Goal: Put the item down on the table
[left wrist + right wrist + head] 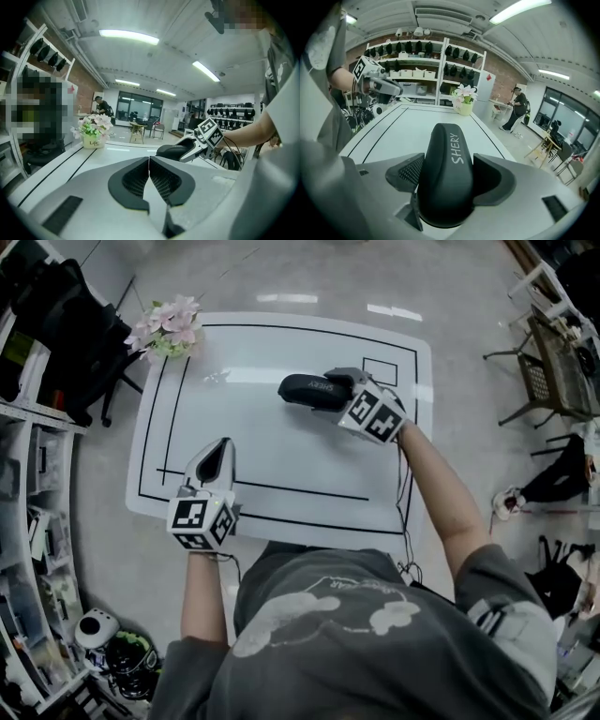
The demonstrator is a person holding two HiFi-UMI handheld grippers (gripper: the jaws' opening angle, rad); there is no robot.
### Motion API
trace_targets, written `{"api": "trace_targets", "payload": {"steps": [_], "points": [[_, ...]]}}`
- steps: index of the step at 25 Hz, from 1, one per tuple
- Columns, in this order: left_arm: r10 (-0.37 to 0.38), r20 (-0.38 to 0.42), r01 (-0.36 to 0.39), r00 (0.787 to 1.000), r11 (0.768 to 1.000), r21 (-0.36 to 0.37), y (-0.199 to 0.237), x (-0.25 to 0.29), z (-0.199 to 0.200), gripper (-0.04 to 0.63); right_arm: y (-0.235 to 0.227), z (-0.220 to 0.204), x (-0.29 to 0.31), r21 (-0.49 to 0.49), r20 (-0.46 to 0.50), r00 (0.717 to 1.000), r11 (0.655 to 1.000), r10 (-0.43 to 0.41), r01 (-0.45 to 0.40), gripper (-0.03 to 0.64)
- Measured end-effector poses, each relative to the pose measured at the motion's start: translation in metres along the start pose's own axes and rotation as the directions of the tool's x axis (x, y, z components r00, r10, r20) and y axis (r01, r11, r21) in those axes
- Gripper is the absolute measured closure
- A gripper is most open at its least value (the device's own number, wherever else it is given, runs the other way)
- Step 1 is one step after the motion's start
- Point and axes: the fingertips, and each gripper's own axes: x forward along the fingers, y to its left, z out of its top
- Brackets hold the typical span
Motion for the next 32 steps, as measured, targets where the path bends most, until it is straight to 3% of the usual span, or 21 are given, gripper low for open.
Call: {"api": "trace_targets", "payload": {"steps": [7,17,27,32], "points": [[-0.032,-0.018,0.032,0.999,0.999,-0.013,0.033,0.027,0.000,0.591,-0.020,-0.002,0.024,-0.010,-0.011,1.000,1.000,0.030,-0.030,0.295],[-0.039,-0.041,0.038,0.998,0.999,-0.033,0.043,0.059,-0.008,0.591,-0.043,-0.016,0.053,-0.043,-0.008,0.998,0.998,0.055,-0.055,0.291],[-0.014,-0.043,0.013,0.999,0.999,-0.030,0.031,0.048,-0.011,0.591,-0.048,-0.023,0.051,-0.061,-0.012,1.000,0.998,-0.002,0.001,0.253],[-0.001,-0.032,0.000,0.999,1.000,-0.013,0.017,0.039,-0.005,0.591,-0.045,-0.019,0.027,-0.016,0.043,0.999,1.000,-0.023,0.024,0.252]]}}
